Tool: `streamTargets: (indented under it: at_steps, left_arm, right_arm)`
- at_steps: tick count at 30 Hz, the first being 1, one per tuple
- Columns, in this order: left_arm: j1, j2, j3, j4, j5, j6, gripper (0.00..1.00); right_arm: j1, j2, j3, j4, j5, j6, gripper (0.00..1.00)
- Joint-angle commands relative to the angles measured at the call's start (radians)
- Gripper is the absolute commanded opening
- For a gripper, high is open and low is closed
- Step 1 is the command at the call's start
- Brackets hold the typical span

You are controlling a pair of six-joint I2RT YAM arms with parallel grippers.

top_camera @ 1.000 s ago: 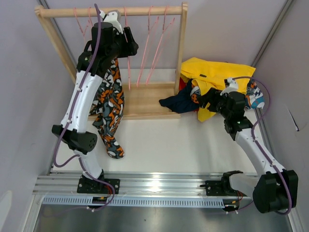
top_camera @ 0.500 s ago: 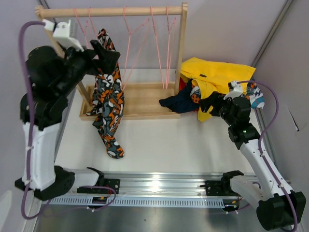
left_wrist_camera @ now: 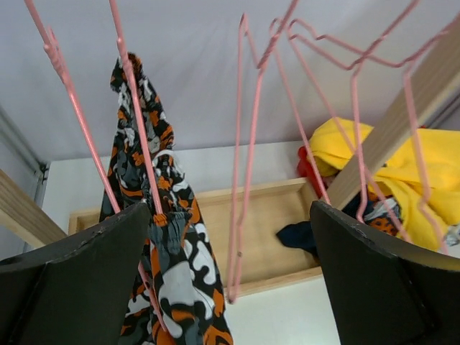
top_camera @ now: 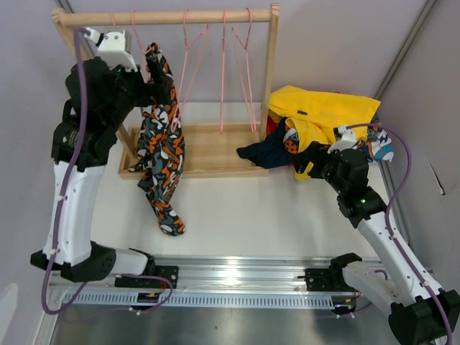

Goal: Remove the shorts from the hanger

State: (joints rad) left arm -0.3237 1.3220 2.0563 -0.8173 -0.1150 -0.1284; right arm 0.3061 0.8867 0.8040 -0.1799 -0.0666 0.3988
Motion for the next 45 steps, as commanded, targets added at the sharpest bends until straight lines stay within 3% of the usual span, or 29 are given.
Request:
streamTargets:
  at_steps: [1,19,27,28,29,34,35,37,38,39,45]
  left_arm:
    - [0.029,0.022,0.027,0.052,-0.037,0.030,0.99]
    - [0.156,0.180,0.082,0.063,0.078,-0.016,0.98]
    - [0.183,0.240,0.113,0.057,0.093,-0.019,0.86]
    - [0.186,0.247,0.123,0.055,0.097,-0.020,0.83]
    - [0.192,0.256,0.126,0.053,0.103,-0.020,0.71]
    - [0.199,0.315,0.171,0.021,0.104,-0.023,0.39]
    - [0.202,0.321,0.188,0.015,0.104,-0.023,0.28]
    - [0.202,0.332,0.188,0.009,0.107,-0.020,0.19]
    - [0.204,0.333,0.189,0.007,0.104,-0.020,0.06]
    - [0.204,0.332,0.185,0.006,0.103,-0.017,0.01]
    - [0.204,0.312,0.188,-0.002,0.107,-0.017,0.00]
  right_arm:
    - [0.007,-0.029,0.006,-0.016,0.044,-0.017,0.80]
    - [0.007,0.026,-0.022,0.020,0.060,-0.026,0.80]
    - [0.007,0.063,-0.040,0.053,0.057,-0.026,0.79]
    - [0.007,0.066,-0.040,0.054,0.057,-0.028,0.79]
    - [0.007,0.070,-0.040,0.059,0.057,-0.029,0.79]
    - [0.007,0.084,-0.031,0.059,0.059,-0.040,0.79]
    - [0.007,0.087,-0.029,0.056,0.060,-0.046,0.79]
    - [0.005,0.089,-0.026,0.054,0.060,-0.049,0.79]
    - [0.002,0.090,-0.025,0.053,0.060,-0.052,0.79]
    - [0.001,0.090,-0.020,0.051,0.057,-0.052,0.79]
    - [-0.002,0.089,-0.003,0.042,0.045,-0.055,0.79]
